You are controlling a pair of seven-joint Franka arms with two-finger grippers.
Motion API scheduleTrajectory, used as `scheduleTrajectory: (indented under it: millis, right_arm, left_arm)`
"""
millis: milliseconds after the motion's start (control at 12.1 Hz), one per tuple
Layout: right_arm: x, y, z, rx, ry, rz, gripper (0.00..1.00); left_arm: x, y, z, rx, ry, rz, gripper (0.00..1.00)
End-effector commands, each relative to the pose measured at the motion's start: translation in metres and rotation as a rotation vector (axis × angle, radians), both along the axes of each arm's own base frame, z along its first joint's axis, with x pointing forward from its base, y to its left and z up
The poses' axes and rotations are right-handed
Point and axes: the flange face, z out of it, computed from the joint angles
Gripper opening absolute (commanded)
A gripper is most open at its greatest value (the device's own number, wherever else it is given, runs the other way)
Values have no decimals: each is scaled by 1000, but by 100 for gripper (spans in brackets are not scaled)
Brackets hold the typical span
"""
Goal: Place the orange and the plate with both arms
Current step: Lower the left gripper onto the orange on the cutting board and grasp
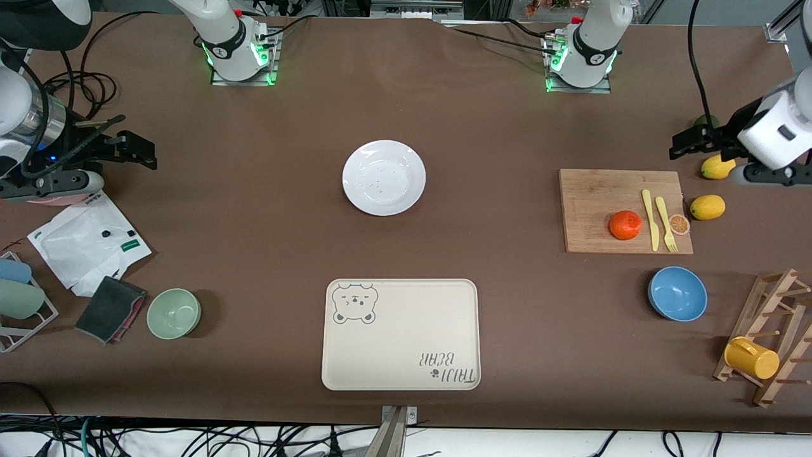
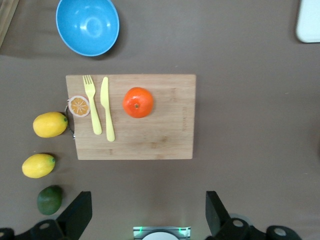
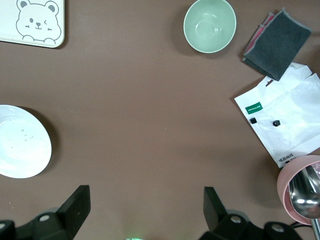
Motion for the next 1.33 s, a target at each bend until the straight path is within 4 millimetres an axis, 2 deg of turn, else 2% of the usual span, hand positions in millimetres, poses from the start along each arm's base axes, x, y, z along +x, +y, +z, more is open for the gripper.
scheduleTrajectory:
  millis: [0,415,581,747,830,913,1079,1245]
  right_arm:
    - [2,-1,2,26,-1,-5,100]
    - [2,1,1,27,-4,-2,100]
    - [3,-1,0,27,-2,-5,100]
    - [2,1,0,27,-2,-2,100]
    - [3,2,-2,26,0,-2,100]
    - [3,2,-2,27,-2,-2,100]
    - [3,2,-2,27,-2,-2,100]
    - [3,2,-2,27,-2,-2,100]
  left_arm:
    - [14,7,-41,44,36,-38,100]
    - [7,23,-132,29,-28,-92,100]
    - [-4,35,-174,28,-72,-76,100]
    - [-23,33,-230,23,-123,-83,100]
    - [-33,32,-252,20,-117,-85,100]
    - [-36,32,-269,18,-99,-85,100]
    - [-25,33,-296,20,-149,-102,100]
    - [-23,43,-323,19,-164,-90,100]
